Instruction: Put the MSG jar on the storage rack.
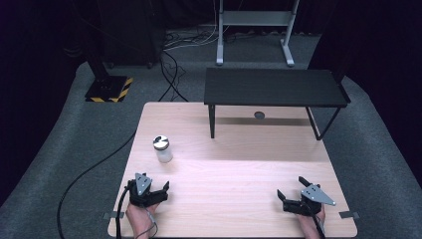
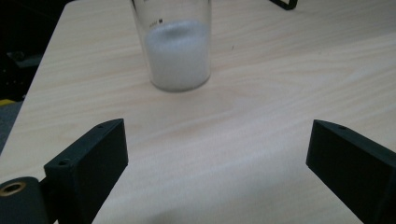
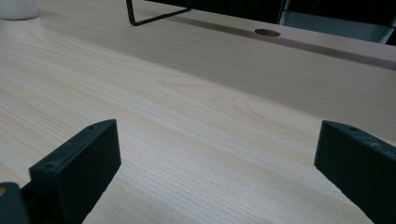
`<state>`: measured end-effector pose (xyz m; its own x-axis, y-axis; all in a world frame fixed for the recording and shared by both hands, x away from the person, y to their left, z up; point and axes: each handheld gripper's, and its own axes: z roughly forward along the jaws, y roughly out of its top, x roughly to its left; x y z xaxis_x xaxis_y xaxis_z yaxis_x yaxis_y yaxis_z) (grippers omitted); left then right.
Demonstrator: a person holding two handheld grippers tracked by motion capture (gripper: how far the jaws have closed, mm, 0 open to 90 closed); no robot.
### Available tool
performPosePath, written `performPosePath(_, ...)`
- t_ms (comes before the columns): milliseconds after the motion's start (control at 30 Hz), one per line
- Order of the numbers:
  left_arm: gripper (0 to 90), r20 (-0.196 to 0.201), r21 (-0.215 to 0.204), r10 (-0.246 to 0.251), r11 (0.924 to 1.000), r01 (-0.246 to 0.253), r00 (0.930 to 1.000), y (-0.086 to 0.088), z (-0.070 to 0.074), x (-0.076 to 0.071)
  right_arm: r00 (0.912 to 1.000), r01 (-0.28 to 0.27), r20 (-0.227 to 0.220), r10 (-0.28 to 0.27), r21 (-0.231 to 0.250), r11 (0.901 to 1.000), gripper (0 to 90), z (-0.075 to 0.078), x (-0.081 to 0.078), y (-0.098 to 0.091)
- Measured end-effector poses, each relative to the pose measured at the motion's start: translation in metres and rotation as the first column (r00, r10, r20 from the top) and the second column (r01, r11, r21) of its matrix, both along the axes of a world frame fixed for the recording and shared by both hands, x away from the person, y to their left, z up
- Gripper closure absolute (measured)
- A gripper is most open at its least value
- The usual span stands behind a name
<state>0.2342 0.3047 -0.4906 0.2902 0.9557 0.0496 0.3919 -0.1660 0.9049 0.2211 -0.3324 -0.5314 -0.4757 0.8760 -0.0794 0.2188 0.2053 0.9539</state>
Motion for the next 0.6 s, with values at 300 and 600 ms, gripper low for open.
performPosePath(300, 3.1, 0.01, 0.015, -0.004, 0.9999, 0.004, 0.9999, -0.009, 0.015, 0.033, 1.0, 0.001, 0.002, -0.001, 0.005, 1.0, 0.0, 0.0, 0.0, -0.001)
performPosePath(600, 0.0, -0.003, 0.025, 0.025, 0.9994, -0.025, 0.9997, -0.02, 0.02, 0.067, 1.0, 0.0, 0.001, 0.0, -0.001, 1.0, 0.0, 0.0, 0.0, 0.0)
